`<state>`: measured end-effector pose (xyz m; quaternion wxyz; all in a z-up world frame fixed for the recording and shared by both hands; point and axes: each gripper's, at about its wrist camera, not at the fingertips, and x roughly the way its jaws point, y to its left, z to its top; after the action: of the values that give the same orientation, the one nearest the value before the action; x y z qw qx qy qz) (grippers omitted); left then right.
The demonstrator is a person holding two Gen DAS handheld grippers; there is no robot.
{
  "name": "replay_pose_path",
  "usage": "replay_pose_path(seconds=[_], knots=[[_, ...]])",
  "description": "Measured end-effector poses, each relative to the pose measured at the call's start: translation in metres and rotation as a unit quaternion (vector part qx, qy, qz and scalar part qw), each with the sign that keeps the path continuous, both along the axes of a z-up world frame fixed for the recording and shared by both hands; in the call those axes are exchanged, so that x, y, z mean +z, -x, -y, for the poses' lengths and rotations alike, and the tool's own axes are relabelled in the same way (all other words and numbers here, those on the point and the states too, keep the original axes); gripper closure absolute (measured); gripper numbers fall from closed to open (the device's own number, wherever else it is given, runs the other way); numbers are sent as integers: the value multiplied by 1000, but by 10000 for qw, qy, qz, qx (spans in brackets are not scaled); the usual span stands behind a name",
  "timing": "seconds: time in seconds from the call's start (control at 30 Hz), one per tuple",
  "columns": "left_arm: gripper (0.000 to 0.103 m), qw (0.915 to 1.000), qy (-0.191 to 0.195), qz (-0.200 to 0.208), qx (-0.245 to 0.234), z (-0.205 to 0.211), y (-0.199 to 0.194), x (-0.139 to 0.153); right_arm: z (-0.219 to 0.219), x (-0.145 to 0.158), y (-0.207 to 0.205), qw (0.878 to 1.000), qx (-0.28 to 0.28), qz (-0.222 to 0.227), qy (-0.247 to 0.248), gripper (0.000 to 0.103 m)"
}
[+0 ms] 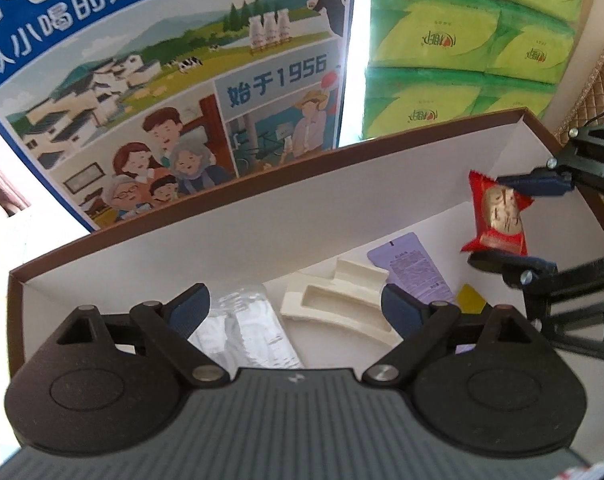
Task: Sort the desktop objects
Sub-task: 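Lower the claw clip into the box with the left tool while the right tool releases the red packet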
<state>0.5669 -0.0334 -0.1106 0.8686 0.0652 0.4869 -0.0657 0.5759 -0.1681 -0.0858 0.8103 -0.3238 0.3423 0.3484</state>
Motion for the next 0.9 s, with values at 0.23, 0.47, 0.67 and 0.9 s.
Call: replay_pose_path(seconds=[0.23,0.47,0.67,0.9], knots=[[12,9999,-57,79,76,-9,8,8,11,11,8,9989,12,147,-435,20],[8,9989,-214,406,35,-11,39,34,31,27,31,9946,-123,-119,-1021,2],[6,9983,-134,556,92,-11,68,57,41,36,58,9905,-369,-297,-1288,2],[6,9965,53,734,400,-20,109,80,53,52,85,9819,-897,-529,-1579,2]])
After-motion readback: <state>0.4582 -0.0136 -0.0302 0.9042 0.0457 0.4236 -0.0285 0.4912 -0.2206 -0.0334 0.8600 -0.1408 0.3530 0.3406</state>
